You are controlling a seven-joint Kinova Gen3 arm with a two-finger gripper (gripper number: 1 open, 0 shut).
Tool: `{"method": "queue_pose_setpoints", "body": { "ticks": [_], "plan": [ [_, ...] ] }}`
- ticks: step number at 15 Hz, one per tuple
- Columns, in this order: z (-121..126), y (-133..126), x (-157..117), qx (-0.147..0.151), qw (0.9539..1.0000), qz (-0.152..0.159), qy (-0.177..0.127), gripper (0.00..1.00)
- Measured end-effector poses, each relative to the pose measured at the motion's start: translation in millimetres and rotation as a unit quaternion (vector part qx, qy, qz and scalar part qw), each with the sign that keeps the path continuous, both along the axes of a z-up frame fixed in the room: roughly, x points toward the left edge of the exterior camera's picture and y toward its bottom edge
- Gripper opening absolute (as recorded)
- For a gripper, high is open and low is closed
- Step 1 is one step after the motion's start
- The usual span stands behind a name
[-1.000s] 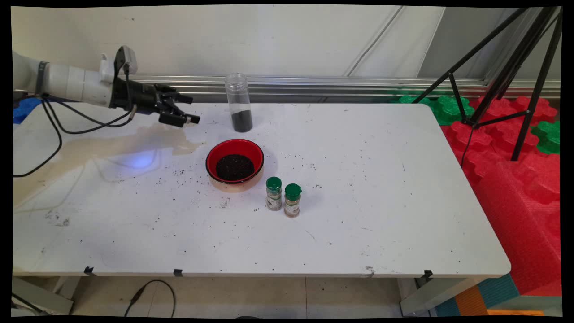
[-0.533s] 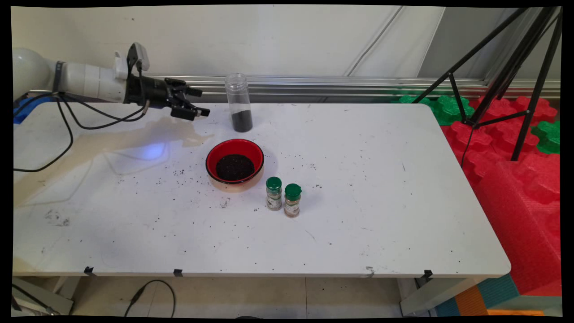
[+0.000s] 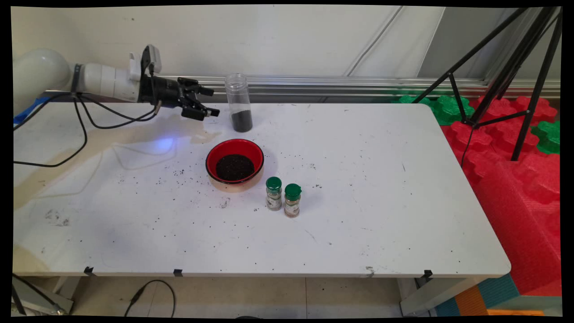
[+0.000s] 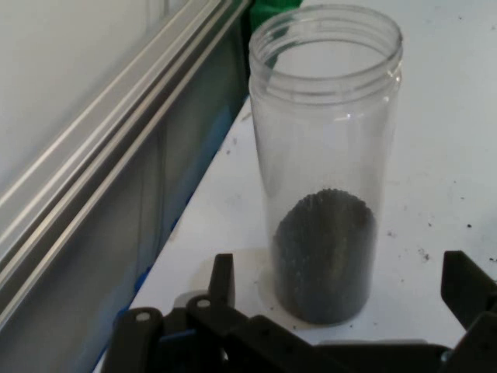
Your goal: Pick up the black seasoning powder from the table
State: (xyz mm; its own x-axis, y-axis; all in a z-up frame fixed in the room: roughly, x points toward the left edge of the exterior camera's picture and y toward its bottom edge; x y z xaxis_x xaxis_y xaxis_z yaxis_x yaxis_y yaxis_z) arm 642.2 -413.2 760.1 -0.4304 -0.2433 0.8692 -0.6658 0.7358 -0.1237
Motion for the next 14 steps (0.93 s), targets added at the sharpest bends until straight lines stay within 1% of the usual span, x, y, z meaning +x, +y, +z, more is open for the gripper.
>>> {"method": "queue_pose_setpoints", "body": {
  "ticks": [9,14],
  "plan": [
    [-24,-33,-12,-0.011,0.9986,-0.052,-0.008,1.00],
    [-34,-49,-20,-0.017,0.9974,-0.068,-0.012,1.00]
  ]
}}
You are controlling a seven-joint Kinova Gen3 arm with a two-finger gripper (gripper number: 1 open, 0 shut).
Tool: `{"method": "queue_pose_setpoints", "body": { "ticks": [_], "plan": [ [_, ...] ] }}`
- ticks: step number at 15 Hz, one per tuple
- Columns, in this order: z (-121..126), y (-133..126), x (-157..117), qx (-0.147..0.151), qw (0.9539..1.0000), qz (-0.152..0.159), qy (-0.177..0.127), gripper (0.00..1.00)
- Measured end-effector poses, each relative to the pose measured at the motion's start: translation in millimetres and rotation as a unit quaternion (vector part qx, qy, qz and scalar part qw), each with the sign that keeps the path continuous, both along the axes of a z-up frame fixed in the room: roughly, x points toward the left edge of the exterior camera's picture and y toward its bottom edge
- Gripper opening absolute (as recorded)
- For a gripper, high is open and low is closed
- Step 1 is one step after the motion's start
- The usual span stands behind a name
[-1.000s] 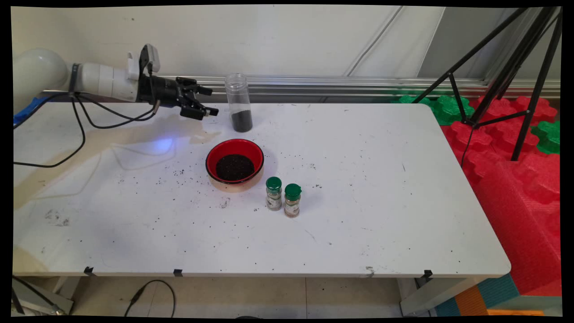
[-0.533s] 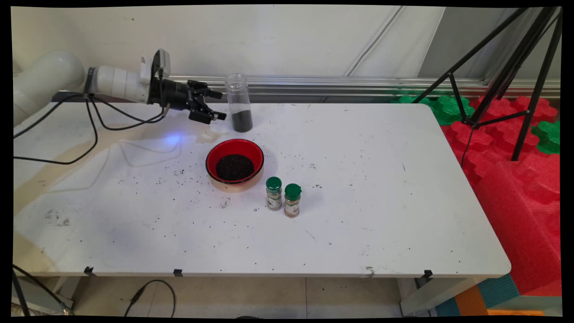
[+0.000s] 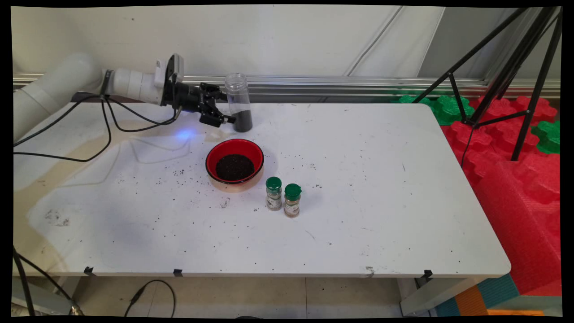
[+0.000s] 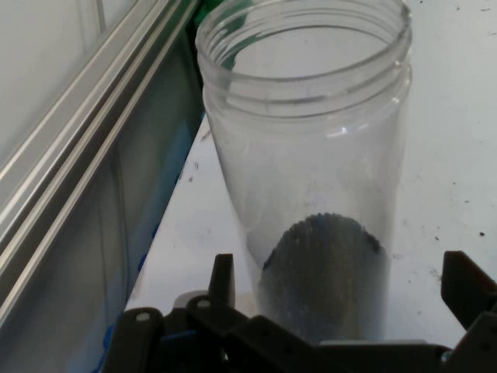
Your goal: Pick up the black seasoning powder from the table
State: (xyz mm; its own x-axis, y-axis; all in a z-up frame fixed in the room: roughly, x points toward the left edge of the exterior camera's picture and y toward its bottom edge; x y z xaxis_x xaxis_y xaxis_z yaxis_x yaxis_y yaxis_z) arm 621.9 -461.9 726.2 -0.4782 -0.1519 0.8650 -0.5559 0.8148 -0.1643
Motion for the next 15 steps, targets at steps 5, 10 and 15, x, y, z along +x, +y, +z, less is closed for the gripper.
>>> {"method": "queue_pose_setpoints", "body": {
  "ticks": [5,10,15],
  "plan": [
    [-5,-14,-4,-0.004,1.0000,-0.007,0.005,1.00],
    [-7,-23,-8,-0.004,0.9997,-0.013,0.020,1.00],
    [-7,-29,-10,-0.002,0.9991,-0.017,0.039,1.00]
  ]
}}
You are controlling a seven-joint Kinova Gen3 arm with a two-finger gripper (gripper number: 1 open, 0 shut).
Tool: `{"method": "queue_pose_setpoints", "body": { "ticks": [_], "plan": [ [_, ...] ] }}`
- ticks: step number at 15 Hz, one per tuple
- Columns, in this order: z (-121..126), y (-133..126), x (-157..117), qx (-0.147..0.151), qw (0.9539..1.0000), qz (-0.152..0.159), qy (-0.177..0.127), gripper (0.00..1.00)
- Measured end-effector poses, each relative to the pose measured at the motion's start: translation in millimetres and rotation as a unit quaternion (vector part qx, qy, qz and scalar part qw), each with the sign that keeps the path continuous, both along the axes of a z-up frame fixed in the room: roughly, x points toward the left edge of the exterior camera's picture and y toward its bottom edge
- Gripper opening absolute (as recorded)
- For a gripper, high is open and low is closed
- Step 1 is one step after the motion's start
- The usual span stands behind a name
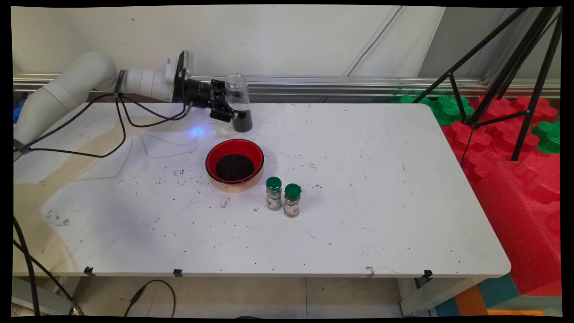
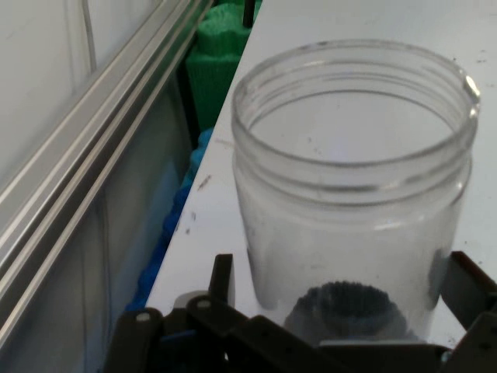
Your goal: Pick up the black seasoning powder from the table
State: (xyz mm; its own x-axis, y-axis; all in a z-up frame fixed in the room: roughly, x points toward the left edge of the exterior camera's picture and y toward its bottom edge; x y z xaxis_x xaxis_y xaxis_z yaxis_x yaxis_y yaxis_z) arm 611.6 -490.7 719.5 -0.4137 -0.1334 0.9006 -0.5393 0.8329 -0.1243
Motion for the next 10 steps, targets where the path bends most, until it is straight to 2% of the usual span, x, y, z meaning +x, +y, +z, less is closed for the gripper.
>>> {"method": "queue_pose_setpoints", "body": {
  "ticks": [7,8,10],
  "plan": [
    [0.6,-5.5,-1.0,0.003,0.9999,-0.002,0.017,1.00],
    [0.8,-5.9,-1.2,0.003,0.9998,-0.003,0.018,0.00],
    [1.0,-6.3,-1.5,0.004,0.9998,-0.004,0.022,0.00]
  ]
}}
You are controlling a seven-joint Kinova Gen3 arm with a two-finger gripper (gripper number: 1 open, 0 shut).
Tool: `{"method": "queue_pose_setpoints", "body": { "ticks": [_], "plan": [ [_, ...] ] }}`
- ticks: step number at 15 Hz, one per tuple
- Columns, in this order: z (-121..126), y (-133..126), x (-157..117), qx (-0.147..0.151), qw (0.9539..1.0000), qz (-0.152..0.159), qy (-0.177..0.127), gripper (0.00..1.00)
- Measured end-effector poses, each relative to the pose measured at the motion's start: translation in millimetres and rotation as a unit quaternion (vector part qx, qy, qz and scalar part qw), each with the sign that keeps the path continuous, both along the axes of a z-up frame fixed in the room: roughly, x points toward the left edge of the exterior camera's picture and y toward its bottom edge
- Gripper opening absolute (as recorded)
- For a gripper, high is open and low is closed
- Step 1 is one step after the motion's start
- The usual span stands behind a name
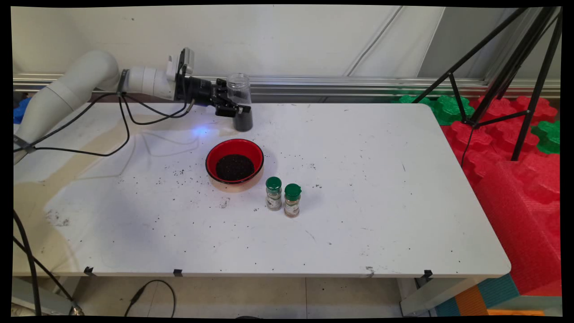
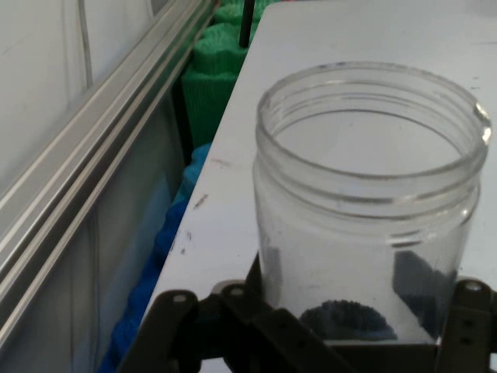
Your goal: Pour the black seasoning powder in the red bowl
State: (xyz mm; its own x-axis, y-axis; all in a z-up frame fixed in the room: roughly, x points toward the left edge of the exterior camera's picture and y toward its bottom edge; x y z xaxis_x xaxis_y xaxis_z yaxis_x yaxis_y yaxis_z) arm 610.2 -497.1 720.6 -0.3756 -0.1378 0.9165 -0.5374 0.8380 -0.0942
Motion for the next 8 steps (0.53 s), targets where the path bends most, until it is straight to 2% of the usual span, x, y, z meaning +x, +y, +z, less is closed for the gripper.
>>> {"method": "queue_pose_setpoints", "body": {
  "ticks": [8],
  "plan": [
    [5.9,4.0,-4.7,0.000,0.9999,-0.006,0.013,0.00]
  ]
}}
